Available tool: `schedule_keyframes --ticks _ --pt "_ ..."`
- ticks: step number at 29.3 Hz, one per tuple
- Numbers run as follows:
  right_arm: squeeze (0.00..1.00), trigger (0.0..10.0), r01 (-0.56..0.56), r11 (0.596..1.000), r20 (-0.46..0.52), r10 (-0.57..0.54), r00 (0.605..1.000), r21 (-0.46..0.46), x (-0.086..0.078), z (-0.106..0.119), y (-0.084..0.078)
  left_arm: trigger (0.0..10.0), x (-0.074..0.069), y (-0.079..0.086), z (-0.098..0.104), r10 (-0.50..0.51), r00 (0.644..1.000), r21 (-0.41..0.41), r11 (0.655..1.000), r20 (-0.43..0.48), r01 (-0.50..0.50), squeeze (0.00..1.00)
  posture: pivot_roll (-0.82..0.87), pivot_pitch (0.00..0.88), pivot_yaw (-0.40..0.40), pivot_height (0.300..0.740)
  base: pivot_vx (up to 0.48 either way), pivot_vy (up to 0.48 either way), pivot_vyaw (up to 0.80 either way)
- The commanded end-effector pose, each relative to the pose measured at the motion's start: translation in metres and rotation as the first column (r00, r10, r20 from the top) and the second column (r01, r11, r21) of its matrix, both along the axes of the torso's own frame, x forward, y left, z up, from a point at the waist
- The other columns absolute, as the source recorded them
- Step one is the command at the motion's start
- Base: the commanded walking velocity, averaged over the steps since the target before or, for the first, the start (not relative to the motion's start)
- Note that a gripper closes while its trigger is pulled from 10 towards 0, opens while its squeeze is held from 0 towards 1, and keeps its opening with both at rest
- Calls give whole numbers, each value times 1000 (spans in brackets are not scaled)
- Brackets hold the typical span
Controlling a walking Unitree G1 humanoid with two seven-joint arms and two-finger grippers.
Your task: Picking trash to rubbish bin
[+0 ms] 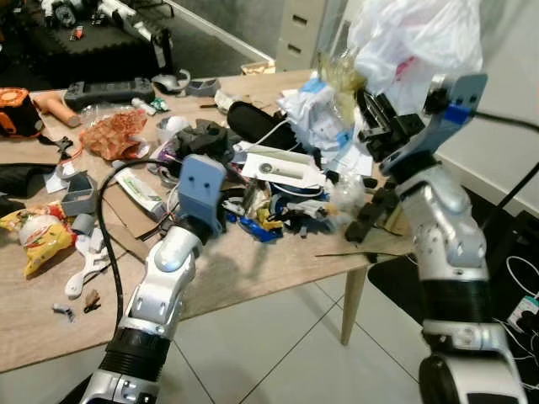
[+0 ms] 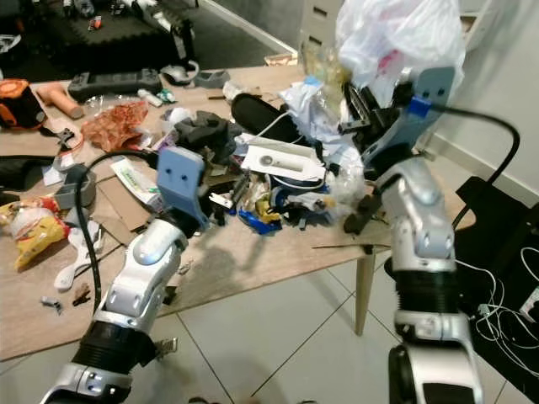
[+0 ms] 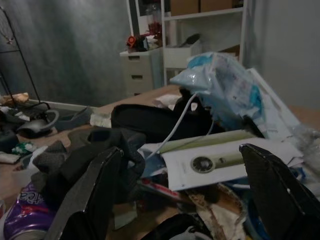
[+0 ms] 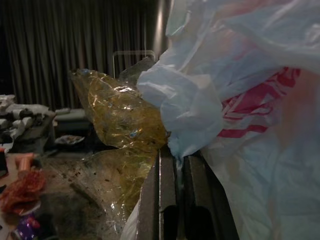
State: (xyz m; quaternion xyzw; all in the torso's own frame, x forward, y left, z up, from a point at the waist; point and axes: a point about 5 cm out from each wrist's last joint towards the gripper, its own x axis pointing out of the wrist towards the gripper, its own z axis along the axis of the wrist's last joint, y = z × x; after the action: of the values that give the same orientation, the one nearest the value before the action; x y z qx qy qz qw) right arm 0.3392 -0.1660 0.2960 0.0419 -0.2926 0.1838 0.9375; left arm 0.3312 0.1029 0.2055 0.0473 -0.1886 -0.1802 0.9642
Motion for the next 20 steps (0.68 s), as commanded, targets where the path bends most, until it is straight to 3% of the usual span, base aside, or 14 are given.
schedule_keyframes --ticks 1,2,3,4,8,11,20 --pt "0 0 42 999 37 -41 998 -27 -7 0 1 10000 -1 3 -3 32 999 -41 999 -4 -32 0 -28 56 -29 740 0 0 0" --pt "0 157 66 997 31 -65 997 -29 -7 -2 0 10000 -1 4 -3 41 999 -63 997 -6 -41 0 -29 56 -30 740 0 0 0" --pt "0 7961 104 994 22 -103 994 -38 -7 -5 -1 10000 -1 4 -2 45 999 -92 995 -14 -46 0 -28 59 -32 740 0 0 0" --pt "0 10000 162 986 6 -162 987 -37 -5 -10 -6 10000 -1 5 -1 56 998 -138 989 -24 -59 0 -27 64 -32 740 0 0 0" --pt "0 10000 306 952 -3 -306 952 -4 -2 -17 -23 10000 -1 8 1 81 996 -212 973 -39 -88 0 -18 78 -35 740 0 0 0" --pt "0 10000 381 925 -19 -381 925 2 -2 -21 -32 10000 -3 6 -1 74 996 -180 980 -38 -80 0 -18 78 -35 740 0 0 0" --pt "0 10000 393 916 -87 -400 913 -84 -6 -45 -23 10000 -2 1 -12 42 994 -165 985 -100 -59 0 -35 98 -37 740 0 0 0"
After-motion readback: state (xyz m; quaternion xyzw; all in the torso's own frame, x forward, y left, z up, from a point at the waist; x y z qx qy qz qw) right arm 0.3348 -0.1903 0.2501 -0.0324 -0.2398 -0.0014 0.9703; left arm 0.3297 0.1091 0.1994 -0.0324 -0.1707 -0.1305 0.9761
